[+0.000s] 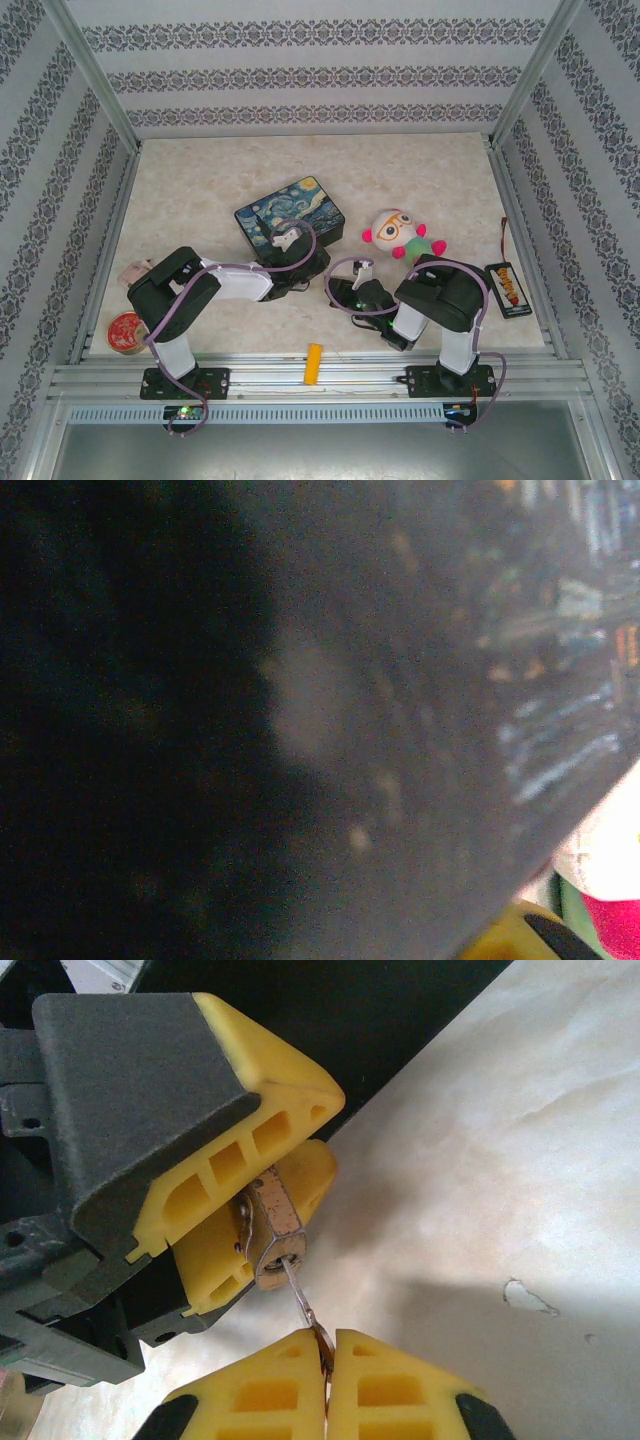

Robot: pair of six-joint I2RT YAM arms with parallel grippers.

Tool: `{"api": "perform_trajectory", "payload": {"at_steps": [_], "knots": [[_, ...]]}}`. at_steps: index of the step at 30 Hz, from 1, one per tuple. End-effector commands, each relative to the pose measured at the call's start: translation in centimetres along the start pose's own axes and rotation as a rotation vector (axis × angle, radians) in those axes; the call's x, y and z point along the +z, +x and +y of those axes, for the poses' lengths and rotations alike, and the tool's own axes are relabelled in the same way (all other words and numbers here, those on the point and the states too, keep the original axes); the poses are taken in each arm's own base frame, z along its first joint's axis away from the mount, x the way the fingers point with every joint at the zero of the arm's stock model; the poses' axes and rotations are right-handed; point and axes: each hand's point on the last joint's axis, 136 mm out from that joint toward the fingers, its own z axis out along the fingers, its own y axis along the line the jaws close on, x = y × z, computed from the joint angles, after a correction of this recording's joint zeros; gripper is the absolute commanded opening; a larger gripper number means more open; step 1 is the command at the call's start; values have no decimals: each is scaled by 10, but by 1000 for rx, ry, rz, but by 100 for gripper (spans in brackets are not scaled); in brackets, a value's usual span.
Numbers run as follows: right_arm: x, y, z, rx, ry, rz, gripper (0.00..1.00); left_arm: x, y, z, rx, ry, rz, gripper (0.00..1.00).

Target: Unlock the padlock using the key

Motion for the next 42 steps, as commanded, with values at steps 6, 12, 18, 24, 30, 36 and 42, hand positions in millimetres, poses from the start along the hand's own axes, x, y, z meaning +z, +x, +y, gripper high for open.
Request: {"api": "perform_trajectory", "payload": {"at_steps": [6,12,18,24,30,36,42], "knots": [[6,-4,8,-32,-26,-15,0,3,22,6,-94,15,107,16],[7,-8,8,-30,-25,-23,0,4,22,7,-92,13,111,16],[8,-11,8,-22,-26,-29,0,3,22,6,-91,15,108,16],[7,-15,7,-5,-28,-35,0,3,23,9,-93,10,113,16],[6,-20,9,3,-41,-40,0,3,23,8,-94,12,112,16],[6,-23,6,76,-44,-28,0,3,23,8,-85,7,112,16],[6,-21,1,151,-42,-1,0,3,22,8,-81,0,110,16]]}}
